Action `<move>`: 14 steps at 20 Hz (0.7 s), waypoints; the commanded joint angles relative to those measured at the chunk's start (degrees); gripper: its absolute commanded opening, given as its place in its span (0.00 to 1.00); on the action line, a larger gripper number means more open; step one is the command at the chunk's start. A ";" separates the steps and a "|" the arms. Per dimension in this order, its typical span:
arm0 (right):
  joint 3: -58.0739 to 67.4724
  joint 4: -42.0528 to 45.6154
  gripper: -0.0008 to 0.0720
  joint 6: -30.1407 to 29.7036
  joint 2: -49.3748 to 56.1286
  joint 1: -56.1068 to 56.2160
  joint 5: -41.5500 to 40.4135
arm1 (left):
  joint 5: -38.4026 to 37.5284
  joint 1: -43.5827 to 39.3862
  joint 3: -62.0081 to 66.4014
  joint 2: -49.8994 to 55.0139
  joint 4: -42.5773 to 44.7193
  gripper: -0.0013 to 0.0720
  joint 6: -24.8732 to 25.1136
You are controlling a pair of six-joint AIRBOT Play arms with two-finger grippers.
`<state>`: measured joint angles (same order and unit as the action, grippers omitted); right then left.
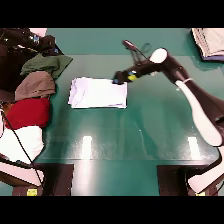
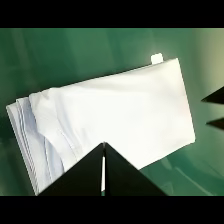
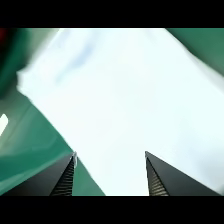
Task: Fold the shirts.
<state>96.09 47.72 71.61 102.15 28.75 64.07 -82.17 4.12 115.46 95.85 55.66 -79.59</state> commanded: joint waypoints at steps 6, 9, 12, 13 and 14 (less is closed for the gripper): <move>-20.09 -15.37 0.99 3.43 0.26 -10.05 -2.97 | 1.49 0.02 -1.01 -0.09 -0.13 0.05 0.11; -16.72 -21.57 0.97 1.27 4.92 -7.04 -4.04 | 1.73 0.02 -1.01 -0.09 -0.15 0.05 0.13; -9.64 -23.21 0.92 1.38 10.45 -3.17 -5.05 | 1.62 0.02 -1.01 -0.09 -0.15 0.05 0.13; -7.41 -24.17 0.84 1.38 12.11 -2.14 -5.31 | 1.60 0.02 -1.01 -0.09 -0.15 0.05 0.11; -5.01 -24.20 0.70 1.38 13.73 -1.11 -5.53 | 1.55 0.02 -1.01 -0.09 -0.15 0.05 0.11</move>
<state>85.78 26.41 73.32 111.46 24.86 59.70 -80.62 4.12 114.48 95.81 55.51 -79.46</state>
